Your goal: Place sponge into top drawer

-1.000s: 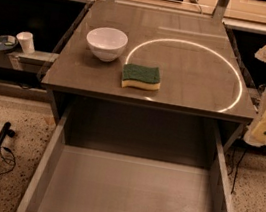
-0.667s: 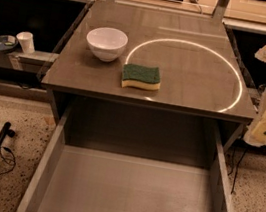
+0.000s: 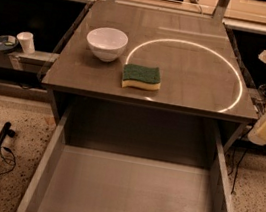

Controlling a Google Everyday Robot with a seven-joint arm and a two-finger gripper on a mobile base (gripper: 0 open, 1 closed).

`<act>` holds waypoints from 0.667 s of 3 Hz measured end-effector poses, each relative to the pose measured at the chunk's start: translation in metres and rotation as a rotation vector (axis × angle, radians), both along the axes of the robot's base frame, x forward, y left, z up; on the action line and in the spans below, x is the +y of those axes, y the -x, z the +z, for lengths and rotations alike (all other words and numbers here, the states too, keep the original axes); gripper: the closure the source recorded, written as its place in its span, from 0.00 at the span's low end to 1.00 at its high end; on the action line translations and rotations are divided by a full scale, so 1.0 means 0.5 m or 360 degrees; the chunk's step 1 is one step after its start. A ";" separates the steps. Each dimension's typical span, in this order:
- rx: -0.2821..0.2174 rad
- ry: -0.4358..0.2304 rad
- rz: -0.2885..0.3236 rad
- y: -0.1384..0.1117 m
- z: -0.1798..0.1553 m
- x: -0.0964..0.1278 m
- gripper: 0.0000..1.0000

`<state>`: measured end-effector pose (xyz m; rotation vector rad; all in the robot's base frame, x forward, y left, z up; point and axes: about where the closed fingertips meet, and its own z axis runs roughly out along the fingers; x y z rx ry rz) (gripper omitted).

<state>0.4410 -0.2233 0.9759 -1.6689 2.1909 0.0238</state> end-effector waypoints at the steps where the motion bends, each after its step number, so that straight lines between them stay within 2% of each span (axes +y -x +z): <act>1: 0.0038 -0.0171 0.0051 -0.010 -0.014 -0.002 0.00; 2: 0.0060 -0.0258 0.0086 -0.017 -0.021 0.000 0.00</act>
Offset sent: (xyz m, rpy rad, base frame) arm 0.0079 -0.0030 -0.0146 0.2262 0.0660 0.0774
